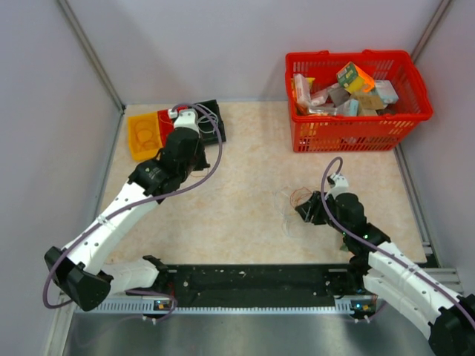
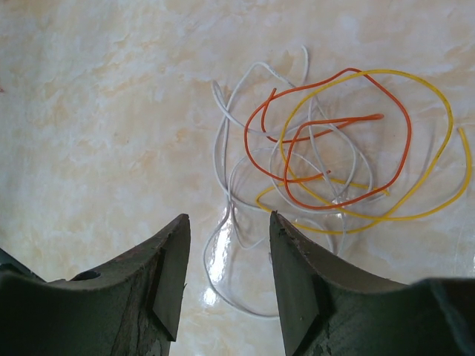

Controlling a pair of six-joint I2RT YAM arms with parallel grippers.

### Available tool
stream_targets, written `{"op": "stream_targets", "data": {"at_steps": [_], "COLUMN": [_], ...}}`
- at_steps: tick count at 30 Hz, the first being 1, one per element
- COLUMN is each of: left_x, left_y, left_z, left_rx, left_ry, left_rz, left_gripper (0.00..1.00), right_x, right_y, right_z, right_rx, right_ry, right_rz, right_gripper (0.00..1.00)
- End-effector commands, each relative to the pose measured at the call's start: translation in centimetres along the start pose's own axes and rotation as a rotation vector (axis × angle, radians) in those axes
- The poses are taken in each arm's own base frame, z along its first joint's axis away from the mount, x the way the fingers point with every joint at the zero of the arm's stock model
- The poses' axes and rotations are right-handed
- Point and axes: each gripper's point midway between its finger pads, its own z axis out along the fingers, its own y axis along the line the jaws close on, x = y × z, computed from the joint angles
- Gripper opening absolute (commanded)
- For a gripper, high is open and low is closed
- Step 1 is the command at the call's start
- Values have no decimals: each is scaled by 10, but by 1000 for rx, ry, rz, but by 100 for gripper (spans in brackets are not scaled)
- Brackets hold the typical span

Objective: Untangle the cables

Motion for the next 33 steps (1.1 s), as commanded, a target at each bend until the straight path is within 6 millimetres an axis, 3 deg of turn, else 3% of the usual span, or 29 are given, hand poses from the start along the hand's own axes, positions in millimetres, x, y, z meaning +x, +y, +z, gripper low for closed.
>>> {"op": "stream_targets", "data": {"at_steps": [1,12,18,24,31,33], "left_x": [16,50,91,117,131,134], "left_y": [-5,1,-8,9,-2,-2], "left_z": [4,23,63,107,137,140], "left_rx": [34,28,39,-116,-92,-91], "left_ry": [45,140,278,367,408,411], "left_rz": [-9,-43,24,108,124,132], "left_gripper": [0,0,0,0,26,42], "right_x": [-5,-1,1,1,1,0], "right_y": [4,6,6,7,9,10], "right_z": [-1,1,1,0,-1,-1], "right_rx": [-37,-68,-72,-78,-86,-91], "right_ry": [-34,-44,-42,-40,-42,-45], "right_rz": [-25,-11,-18,-19,-22,-24], "right_gripper": [47,48,48,48,48,48]}}
